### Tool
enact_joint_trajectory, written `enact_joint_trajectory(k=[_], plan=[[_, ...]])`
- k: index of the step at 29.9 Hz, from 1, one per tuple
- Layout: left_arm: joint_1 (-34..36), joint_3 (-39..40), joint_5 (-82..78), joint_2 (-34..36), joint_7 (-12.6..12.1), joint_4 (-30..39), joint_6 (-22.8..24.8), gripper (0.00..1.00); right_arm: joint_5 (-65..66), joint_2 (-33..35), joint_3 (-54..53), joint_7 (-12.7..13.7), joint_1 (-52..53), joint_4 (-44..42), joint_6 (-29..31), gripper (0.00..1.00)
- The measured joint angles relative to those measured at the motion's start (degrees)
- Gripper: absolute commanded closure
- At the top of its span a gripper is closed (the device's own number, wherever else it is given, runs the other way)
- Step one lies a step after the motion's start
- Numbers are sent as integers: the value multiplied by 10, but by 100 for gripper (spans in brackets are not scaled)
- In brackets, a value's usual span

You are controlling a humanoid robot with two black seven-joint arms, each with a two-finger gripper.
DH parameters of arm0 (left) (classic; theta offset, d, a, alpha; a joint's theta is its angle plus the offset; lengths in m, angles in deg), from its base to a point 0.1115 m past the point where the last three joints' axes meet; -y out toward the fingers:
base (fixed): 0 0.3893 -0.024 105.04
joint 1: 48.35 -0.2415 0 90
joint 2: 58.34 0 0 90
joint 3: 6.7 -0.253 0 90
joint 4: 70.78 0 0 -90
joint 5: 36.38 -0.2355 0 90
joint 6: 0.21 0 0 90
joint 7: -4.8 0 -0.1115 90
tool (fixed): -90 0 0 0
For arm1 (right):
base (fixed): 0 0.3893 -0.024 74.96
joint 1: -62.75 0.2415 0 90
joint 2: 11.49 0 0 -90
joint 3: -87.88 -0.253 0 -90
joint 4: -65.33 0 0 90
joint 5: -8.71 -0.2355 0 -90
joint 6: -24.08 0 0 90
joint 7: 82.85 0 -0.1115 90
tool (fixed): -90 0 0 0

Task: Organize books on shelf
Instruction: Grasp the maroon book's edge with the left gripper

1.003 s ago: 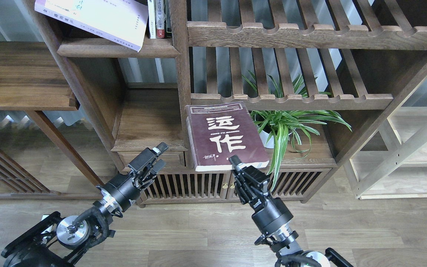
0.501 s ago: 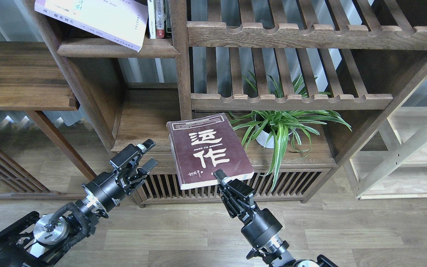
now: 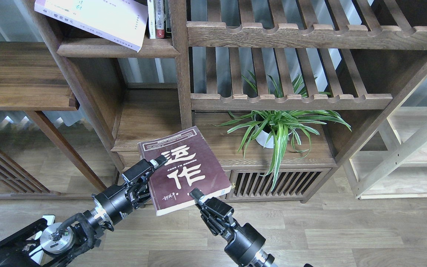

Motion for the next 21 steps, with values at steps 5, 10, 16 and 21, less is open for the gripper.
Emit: enact_joint_trajectory(k=[5, 10, 16, 21], plan=[[0, -6, 4, 10, -2, 0, 0, 44, 5, 0, 11, 5, 0, 0, 0, 99], [-2, -10, 2, 12, -5, -2, 0, 76, 6, 0, 12, 6, 0, 0, 0, 99], [-4, -12, 2, 5, -5, -4, 0, 100, 6, 0, 10, 6, 0, -1, 0, 98], [-4, -12, -2, 3, -5, -5, 0, 100, 6, 0, 8, 7, -1, -3, 0, 80]])
